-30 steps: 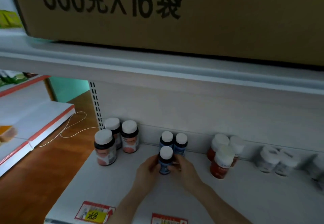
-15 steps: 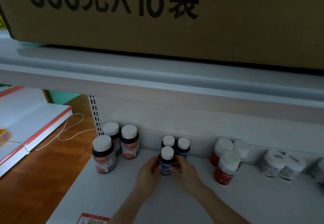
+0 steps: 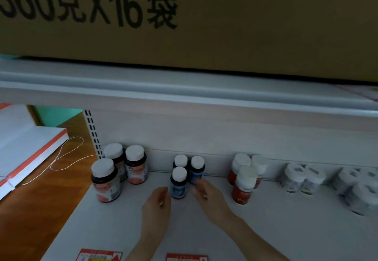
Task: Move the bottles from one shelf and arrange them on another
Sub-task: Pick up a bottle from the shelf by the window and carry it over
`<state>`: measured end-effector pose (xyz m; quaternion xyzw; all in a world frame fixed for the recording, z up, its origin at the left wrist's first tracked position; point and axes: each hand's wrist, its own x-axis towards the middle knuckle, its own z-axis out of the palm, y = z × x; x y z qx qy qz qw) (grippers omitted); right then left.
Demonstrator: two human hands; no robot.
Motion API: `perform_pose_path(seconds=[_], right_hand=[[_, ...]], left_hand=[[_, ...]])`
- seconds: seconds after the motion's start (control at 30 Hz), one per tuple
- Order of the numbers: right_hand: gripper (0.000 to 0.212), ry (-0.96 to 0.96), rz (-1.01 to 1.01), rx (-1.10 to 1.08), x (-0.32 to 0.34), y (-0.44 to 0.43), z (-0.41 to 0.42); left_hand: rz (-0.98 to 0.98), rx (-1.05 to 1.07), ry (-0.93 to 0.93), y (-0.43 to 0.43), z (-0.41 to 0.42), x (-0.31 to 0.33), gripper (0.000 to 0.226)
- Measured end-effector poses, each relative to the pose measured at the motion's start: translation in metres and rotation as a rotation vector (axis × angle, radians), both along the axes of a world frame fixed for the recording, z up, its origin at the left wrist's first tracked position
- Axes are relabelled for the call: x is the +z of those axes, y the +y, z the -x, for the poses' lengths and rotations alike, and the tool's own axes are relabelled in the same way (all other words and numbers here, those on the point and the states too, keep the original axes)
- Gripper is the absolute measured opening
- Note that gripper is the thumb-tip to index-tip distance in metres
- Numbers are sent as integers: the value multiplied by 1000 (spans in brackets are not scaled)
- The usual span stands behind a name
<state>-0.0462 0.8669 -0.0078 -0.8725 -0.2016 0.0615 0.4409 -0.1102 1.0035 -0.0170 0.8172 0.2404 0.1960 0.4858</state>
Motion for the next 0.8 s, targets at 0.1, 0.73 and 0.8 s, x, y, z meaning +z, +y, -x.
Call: perform_pose_path(seconds=[0.1,0.73,0.8], right_hand=[[30,-10,3,-10,14,-21,5],[33,-177,76,-581,91,-498,95],[33,-174,64,-682,93,-551,114]], left_hand=[[-47,-92,-70,-23,7,17,14],[32,-853,-257,-487,-3,86,20],[69,-940,-250,-544,-1,85,22]])
